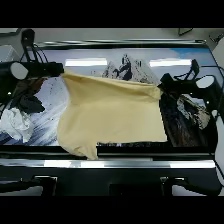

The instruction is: Fold the clothes and pants, and hang the long-sleeved shirts on hangers.

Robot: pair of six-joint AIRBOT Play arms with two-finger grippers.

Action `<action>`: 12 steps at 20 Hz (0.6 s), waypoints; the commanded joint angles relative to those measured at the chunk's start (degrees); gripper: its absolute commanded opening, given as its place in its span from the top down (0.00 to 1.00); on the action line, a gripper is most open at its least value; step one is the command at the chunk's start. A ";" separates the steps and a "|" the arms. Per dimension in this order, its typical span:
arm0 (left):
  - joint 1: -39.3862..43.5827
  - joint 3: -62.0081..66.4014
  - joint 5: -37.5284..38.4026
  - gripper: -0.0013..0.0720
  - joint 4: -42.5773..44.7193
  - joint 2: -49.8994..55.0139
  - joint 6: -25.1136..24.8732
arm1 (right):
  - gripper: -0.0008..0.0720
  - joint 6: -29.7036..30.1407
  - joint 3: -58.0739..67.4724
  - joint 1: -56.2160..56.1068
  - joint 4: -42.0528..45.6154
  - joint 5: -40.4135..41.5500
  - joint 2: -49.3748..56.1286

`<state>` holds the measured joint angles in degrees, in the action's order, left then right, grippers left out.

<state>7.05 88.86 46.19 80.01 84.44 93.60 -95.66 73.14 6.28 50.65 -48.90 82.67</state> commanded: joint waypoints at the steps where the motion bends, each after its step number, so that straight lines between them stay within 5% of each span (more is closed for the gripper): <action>1: 0.07 -0.44 3.52 0.93 -4.63 6.32 5.14 | 0.93 1.51 -0.79 -1.81 -3.80 3.10 5.79; 2: -0.02 -0.44 5.33 0.85 -6.21 7.06 6.56 | 0.92 1.84 -0.79 -1.79 -2.97 1.88 6.19; 3: -0.33 -0.44 7.87 0.70 -6.97 7.39 7.48 | 0.80 1.86 -0.57 -1.29 -2.80 0.63 6.14; 4: -1.33 -0.37 11.78 0.33 -6.93 7.19 6.80 | 0.48 2.32 0.79 0.28 -2.75 -2.62 5.99; 5: -3.54 0.13 17.75 0.06 -6.88 6.84 3.32 | 0.27 5.18 3.13 2.69 -1.64 -7.56 5.75; 8: -14.84 -0.11 38.53 0.08 -6.99 5.84 -5.25 | 0.21 7.21 9.64 13.86 10.51 -26.86 3.93; 10: -23.32 -5.20 45.99 0.09 -9.38 4.72 -6.86 | 0.22 5.25 7.67 19.69 17.86 -35.36 2.36; 11: -27.19 -10.54 45.81 0.14 -12.41 3.32 -7.89 | 0.22 5.57 5.29 21.22 19.47 -38.25 1.57; 12: -30.18 -16.81 43.60 0.32 -15.93 1.53 -9.35 | 0.22 7.10 2.36 22.12 20.06 -40.28 0.76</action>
<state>-13.87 81.49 82.17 70.78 88.51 88.84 -90.00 78.81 22.85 63.24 -76.18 85.30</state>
